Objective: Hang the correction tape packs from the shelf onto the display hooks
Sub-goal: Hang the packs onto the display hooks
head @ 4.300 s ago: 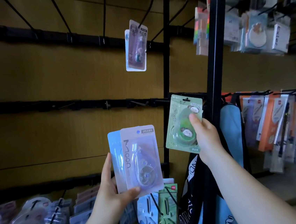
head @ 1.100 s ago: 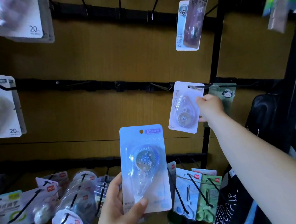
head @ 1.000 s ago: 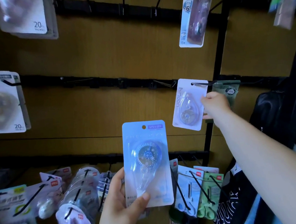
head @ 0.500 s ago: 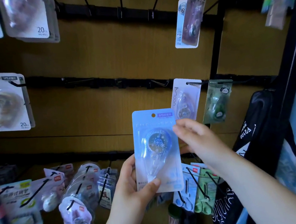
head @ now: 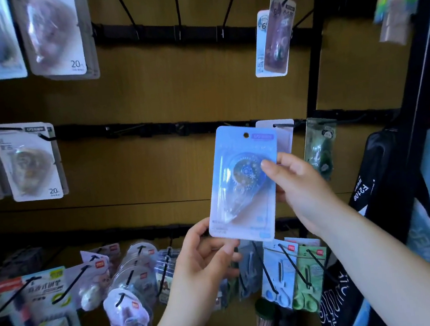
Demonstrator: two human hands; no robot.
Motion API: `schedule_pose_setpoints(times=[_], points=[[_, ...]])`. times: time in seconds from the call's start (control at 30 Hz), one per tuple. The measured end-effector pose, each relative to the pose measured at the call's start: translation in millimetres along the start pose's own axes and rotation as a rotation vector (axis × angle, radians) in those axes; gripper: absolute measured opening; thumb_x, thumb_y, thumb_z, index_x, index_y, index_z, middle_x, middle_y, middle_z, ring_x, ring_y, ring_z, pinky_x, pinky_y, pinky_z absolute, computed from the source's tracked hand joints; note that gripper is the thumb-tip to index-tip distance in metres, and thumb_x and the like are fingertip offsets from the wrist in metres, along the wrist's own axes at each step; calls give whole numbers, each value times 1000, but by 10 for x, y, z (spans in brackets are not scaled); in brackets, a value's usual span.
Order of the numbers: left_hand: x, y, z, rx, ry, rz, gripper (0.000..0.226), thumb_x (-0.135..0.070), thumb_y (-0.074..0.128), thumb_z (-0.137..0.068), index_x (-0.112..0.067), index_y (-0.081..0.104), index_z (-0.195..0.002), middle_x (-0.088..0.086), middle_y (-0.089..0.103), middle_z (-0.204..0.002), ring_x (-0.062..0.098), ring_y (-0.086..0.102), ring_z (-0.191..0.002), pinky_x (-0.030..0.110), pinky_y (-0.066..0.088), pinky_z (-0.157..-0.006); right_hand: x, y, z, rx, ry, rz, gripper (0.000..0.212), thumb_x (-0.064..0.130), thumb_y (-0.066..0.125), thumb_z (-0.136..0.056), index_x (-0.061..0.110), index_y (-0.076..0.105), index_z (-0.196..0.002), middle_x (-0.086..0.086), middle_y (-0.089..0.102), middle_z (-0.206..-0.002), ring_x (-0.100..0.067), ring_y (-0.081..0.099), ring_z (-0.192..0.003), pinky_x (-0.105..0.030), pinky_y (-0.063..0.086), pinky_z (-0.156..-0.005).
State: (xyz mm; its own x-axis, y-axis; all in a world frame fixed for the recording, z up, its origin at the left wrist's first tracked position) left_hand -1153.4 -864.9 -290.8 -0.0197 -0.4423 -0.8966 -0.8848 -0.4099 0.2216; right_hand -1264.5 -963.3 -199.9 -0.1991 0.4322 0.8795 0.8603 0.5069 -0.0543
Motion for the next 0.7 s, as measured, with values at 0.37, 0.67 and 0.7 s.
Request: schedule_pose_setpoints(times=[0.37, 0.67, 0.7], points=[[40, -27, -142, -52, -28, -75, 28, -4, 56, -85, -30, 55, -93, -2, 71, -69, 4, 66, -61, 26, 55, -64, 60, -24, -226, -14, -50, 54, 18, 19, 45, -94, 28, 58, -85, 9, 63, -86, -9, 60, -82, -28, 48, -83], [131, -240, -90, -130, -95, -116, 21, -3, 52, -87, -23, 60, -84, -3, 69, -69, 7, 65, -62, 13, 52, -54, -20, -27, -214, -43, -59, 54, 13, 18, 46, -94, 20, 55, -102, 8, 61, -87, -6, 59, -83, -27, 46, -86], [141, -258, -83, -139, -104, -112, 21, -3, 52, -87, -22, 60, -83, -4, 69, -66, 9, 64, -64, 14, 52, -55, -26, -42, -208, -60, -60, 46, 11, 18, 46, -94, 21, 55, -99, 8, 60, -86, -6, 58, -82, -27, 46, -86]])
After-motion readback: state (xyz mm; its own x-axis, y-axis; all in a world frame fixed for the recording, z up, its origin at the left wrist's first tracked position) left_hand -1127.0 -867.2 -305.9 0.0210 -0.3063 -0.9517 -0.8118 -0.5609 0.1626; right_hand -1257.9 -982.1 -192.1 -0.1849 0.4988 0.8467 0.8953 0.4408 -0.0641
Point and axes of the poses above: each hand's wrist, its own z-axis away from the middle knuckle, its own y-axis out of the palm, x = y × z, the point moved 4 cm from there along -z, towards the middle knuckle
